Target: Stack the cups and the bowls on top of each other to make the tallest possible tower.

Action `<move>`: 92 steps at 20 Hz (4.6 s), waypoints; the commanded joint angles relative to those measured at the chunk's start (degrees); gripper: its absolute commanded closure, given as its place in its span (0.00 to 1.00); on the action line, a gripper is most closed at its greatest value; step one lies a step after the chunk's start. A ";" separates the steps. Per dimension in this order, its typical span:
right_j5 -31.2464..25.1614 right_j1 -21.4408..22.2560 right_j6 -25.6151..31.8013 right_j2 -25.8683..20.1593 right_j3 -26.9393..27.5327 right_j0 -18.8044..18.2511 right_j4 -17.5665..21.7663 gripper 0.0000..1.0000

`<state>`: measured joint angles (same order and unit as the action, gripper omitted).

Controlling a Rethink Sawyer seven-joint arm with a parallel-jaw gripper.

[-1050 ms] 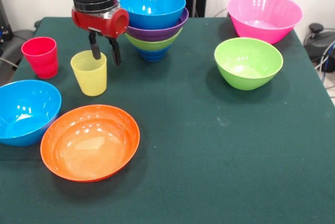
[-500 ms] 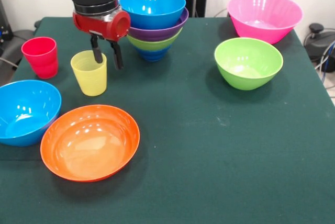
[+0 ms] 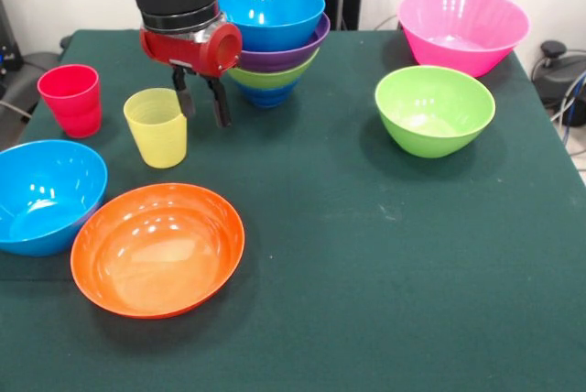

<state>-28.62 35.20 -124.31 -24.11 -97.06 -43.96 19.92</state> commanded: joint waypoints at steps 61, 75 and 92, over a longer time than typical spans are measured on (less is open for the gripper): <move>-8.81 -7.66 19.17 -10.34 8.80 -1.55 12.27 0.00; -14.65 -7.84 33.65 -14.20 9.18 -2.20 18.54 0.00; -9.87 -6.02 36.46 -13.09 6.19 -1.09 26.20 0.00</move>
<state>-38.46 28.94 -103.87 -36.23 -90.01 -46.73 39.56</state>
